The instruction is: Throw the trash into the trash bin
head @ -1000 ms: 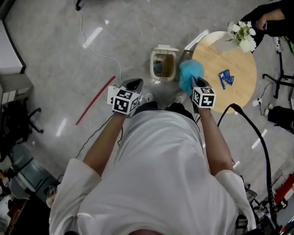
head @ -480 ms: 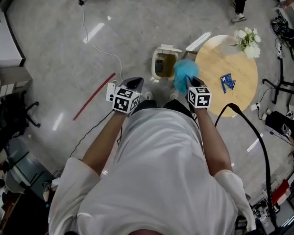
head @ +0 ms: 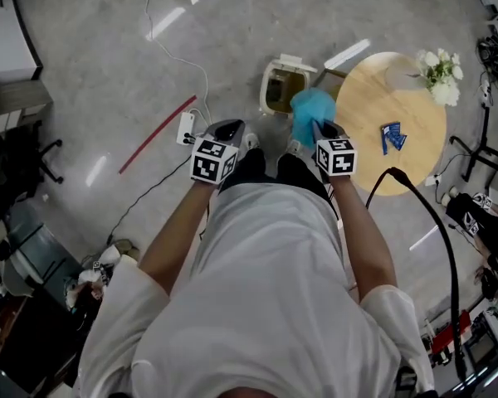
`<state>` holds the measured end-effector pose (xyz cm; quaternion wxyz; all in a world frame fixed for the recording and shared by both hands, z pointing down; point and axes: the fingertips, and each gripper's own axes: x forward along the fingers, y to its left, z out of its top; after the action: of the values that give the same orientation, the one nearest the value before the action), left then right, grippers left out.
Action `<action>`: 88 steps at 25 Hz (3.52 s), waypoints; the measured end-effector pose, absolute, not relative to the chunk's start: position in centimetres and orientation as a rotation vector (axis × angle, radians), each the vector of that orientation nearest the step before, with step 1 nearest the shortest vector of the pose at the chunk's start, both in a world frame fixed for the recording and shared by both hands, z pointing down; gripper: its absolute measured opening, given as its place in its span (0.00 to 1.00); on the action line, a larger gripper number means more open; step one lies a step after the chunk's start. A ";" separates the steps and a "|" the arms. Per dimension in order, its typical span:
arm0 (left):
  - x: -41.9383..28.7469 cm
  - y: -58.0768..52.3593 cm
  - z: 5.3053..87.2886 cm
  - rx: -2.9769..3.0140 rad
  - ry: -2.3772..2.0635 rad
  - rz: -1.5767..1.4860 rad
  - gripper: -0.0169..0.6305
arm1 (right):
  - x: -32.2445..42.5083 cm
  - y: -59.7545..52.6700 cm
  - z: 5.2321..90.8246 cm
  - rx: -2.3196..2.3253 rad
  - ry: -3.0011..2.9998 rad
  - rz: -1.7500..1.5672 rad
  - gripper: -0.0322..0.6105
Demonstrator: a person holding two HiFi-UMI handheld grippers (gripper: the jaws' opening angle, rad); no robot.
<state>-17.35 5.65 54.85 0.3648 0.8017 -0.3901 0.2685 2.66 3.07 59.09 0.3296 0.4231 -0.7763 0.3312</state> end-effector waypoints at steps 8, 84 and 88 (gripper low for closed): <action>-17.9 6.0 56.8 2.001 -1.047 0.682 0.03 | 2.1 2.7 61.6 1.038 -2.040 0.869 0.06; -16.9 6.3 79.3 1.890 -1.011 0.834 0.03 | 0.2 -1.7 93.0 0.998 -1.845 1.129 0.33; -17.1 6.2 79.0 1.894 -1.016 0.836 0.03 | 0.4 -1.6 92.6 1.016 -1.836 1.124 0.33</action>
<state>-17.05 6.24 78.97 0.4054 0.7508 -0.4027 0.3314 0.41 -1.58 92.59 0.3716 0.3963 -0.7161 0.4383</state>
